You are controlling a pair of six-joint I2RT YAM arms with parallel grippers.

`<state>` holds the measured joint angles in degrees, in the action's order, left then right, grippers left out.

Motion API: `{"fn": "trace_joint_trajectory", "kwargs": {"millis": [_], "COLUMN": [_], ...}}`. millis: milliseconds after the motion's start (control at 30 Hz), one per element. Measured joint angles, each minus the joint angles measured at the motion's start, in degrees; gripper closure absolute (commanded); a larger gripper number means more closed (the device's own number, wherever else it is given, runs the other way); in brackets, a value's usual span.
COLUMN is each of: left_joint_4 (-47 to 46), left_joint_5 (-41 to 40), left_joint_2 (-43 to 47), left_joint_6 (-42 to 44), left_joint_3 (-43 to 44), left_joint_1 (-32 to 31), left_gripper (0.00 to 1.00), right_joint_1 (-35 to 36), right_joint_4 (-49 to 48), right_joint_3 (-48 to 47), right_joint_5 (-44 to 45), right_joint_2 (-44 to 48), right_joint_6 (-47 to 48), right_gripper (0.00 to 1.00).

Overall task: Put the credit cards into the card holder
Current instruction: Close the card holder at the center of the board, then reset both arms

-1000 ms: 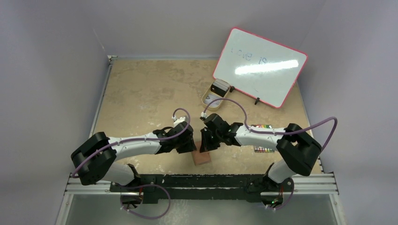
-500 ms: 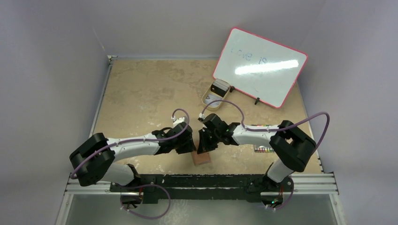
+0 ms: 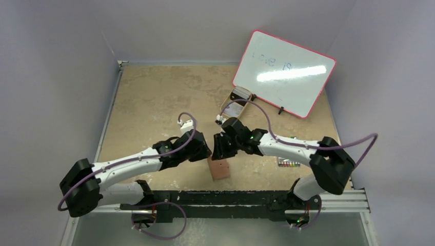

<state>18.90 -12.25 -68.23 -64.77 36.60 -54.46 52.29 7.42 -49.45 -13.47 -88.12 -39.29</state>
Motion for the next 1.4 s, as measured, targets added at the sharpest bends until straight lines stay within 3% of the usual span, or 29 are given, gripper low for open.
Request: {"fn": "trace_joint_trajectory", "kwargs": {"millis": [33, 200, 233, 467, 767, 1133, 1400], "left_joint_4": [1.03, 8.20, 9.68, 16.33, 19.52, 19.21, 19.26], "left_joint_5": [-1.14, -8.13, -9.55, -16.55, -20.90, -21.79, -22.05], "left_joint_2": [1.27, 7.04, 8.22, 16.74, 25.07, 31.98, 32.13], "left_joint_6": [0.17, 2.36, 3.06, 8.87, 13.49, 14.78, 14.86], "left_joint_3": [0.83, 8.26, 10.19, 20.24, 22.45, 22.38, 21.92], "left_joint_1": [0.00, 0.00, 0.00, 0.00, 0.00, 0.00, 0.00], "left_gripper": [0.57, 0.43, 0.41, 0.34, 0.30, 0.29, 0.29], "right_joint_1": [0.00, 0.00, 0.00, 0.00, 0.00, 0.00, 0.00], "right_joint_4": [0.59, 3.56, 4.61, 8.74, 11.58, 12.13, 11.93], "right_joint_3": [-0.68, -3.85, -4.50, -6.84, -6.82, -6.82, -6.82], "right_joint_5": [1.11, 8.41, 10.05, 19.85, 30.80, 35.04, 34.91], "right_joint_2": [1.57, 10.84, 12.63, 24.17, 36.81, 38.62, 37.77], "right_joint_6": [0.09, 0.22, 0.35, -0.90, -3.58, -3.56, -3.52], "right_gripper": [0.55, 0.02, 0.01, 0.01, 0.01, 0.01, 0.01]}}
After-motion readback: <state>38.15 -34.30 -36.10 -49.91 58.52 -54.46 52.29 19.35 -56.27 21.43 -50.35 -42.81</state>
